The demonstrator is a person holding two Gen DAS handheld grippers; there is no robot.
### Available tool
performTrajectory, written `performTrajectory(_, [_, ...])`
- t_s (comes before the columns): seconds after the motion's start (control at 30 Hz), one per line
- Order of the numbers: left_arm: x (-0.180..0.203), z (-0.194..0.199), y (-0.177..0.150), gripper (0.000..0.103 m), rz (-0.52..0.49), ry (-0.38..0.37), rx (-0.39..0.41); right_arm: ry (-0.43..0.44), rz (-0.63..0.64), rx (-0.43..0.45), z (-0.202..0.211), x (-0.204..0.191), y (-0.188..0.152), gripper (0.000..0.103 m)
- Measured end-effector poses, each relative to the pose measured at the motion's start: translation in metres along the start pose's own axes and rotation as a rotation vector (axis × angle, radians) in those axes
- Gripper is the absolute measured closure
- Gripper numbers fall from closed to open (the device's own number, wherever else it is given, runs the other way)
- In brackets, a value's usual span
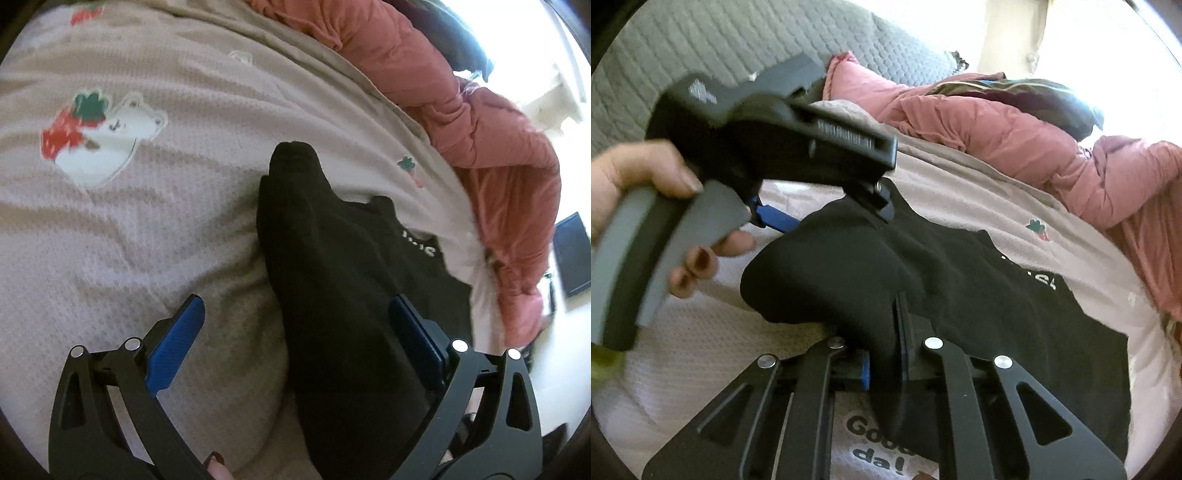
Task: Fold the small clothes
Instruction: 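Grip the shirt side with both grippers and fold it over the shirt body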
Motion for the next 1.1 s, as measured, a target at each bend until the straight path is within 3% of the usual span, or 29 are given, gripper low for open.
performTrajectory(0.2, [0.008,-0.010,-0.006,0.010,0.010,-0.035,-0.013,0.031,-0.045,0.001,0.007,0.008,-0.001,0.095])
performTrajectory(0.37, [0.025,-0.016,-0.012,0.050,-0.016,-0.059,-0.019,0.041,-0.038,-0.008,0.008,0.005,-0.004,0.095])
performTrajectory(0.57, [0.033,-0.019,-0.017,0.070,-0.021,-0.029,-0.005,0.043,-0.065,-0.013,0.009,0.010,-0.006,0.096])
performTrajectory(0.73, [0.049,-0.012,-0.017,0.077,-0.052,-0.021,0.024,0.048,-0.105,-0.003,0.015,0.020,-0.007,0.096])
performTrajectory(1.1, [0.133,-0.005,-0.021,0.078,-0.188,-0.052,0.070,0.014,-0.265,0.058,0.053,0.082,-0.010,0.096])
Point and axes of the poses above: each gripper's, at about its wrist camera, not at the fingertips, and z roughly against the way its jaws point, x to its right, y to its top, the point moved 6 cm from there along -z, roughly the way its jaws point, and after that the axes turned 13 degrees about -y, right-handed, at the moved point
